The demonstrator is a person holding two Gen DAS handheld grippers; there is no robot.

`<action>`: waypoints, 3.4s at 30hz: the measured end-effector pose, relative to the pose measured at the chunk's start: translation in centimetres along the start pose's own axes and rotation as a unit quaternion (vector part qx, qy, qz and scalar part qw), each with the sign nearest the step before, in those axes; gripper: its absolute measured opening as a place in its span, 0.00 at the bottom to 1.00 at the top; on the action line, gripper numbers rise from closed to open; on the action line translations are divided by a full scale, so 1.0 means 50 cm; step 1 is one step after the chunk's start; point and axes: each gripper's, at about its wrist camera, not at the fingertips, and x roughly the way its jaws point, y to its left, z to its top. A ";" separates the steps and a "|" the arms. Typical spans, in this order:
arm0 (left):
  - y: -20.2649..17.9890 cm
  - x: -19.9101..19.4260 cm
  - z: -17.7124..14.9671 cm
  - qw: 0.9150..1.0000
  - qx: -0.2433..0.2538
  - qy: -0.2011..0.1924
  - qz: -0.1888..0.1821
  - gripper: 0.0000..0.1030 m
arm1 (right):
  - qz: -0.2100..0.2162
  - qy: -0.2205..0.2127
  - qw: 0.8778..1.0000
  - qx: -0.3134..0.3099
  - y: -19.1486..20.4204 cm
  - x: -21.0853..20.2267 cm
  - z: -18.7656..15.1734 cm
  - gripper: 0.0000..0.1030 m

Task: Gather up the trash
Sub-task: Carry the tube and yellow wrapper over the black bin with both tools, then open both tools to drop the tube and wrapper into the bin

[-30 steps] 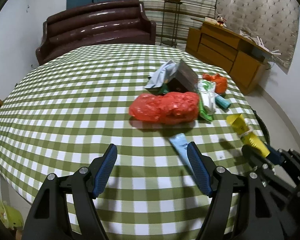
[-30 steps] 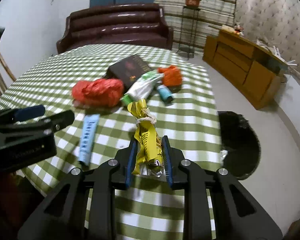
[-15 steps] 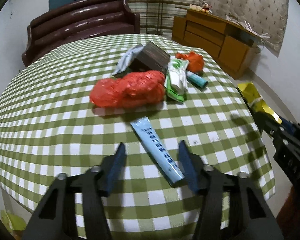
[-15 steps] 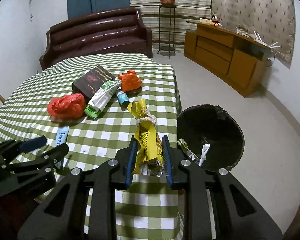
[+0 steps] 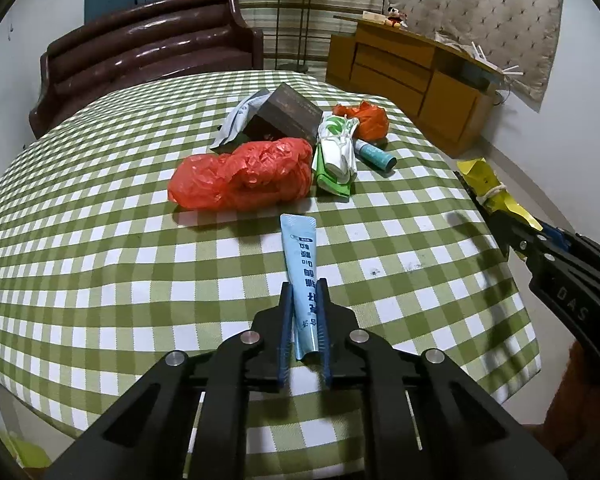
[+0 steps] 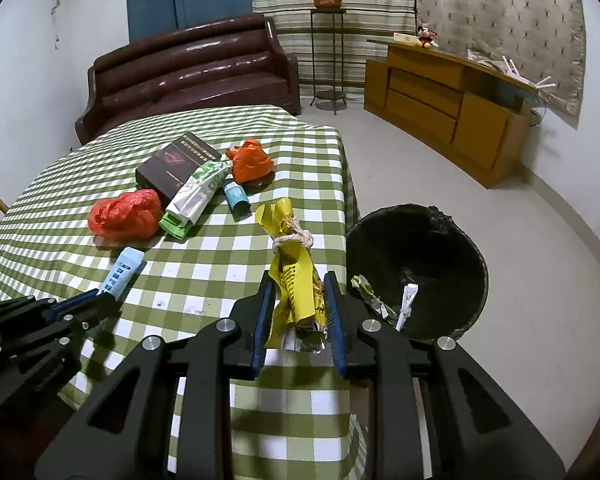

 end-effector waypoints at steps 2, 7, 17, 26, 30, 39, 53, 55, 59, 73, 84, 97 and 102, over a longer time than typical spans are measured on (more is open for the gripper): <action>0.002 -0.001 0.001 1.000 -0.002 -0.001 -0.001 0.11 | 0.001 0.000 1.000 0.000 0.000 0.000 0.000 0.23; 0.000 -0.011 0.000 1.000 0.001 -0.011 -0.001 0.11 | 0.000 -0.001 1.000 0.000 -0.001 0.001 0.000 0.23; -0.020 -0.037 0.015 0.999 0.021 -0.046 -0.001 0.11 | -0.005 -0.008 1.000 0.004 -0.008 -0.006 0.004 0.23; -0.043 -0.033 0.052 0.997 0.028 -0.069 -0.016 0.11 | -0.026 -0.022 0.999 0.014 -0.038 -0.017 0.018 0.23; -0.067 -0.022 0.077 0.996 0.037 -0.079 -0.030 0.11 | -0.040 -0.028 0.999 0.021 -0.061 -0.018 0.026 0.23; -0.145 0.014 0.130 0.991 0.061 -0.096 -0.067 0.11 | -0.074 -0.044 0.995 0.045 -0.137 -0.006 0.059 0.24; -0.268 0.107 0.199 0.988 0.091 -0.083 -0.093 0.11 | -0.101 -0.040 0.990 0.090 -0.247 0.047 0.084 0.24; -0.280 0.118 0.204 0.988 0.096 -0.080 -0.095 0.11 | -0.102 -0.038 0.989 0.096 -0.259 0.060 0.087 0.24; -0.308 0.141 0.214 0.987 0.107 -0.072 -0.097 0.11 | -0.103 -0.032 0.988 0.110 -0.287 0.079 0.088 0.24; -0.353 0.199 0.232 0.988 0.122 -0.042 -0.090 0.11 | -0.100 -0.014 0.985 0.140 -0.349 0.135 0.086 0.24; -0.361 0.210 0.247 0.989 0.118 -0.032 -0.079 0.39 | -0.093 -0.013 0.983 0.159 -0.372 0.158 0.081 0.40; -0.351 0.202 0.247 0.991 0.106 -0.033 -0.077 0.39 | -0.100 -0.018 0.982 0.161 -0.372 0.150 0.081 0.40; -0.329 0.179 0.243 0.992 0.098 -0.039 -0.076 0.42 | -0.096 -0.020 0.983 0.155 -0.362 0.139 0.084 0.40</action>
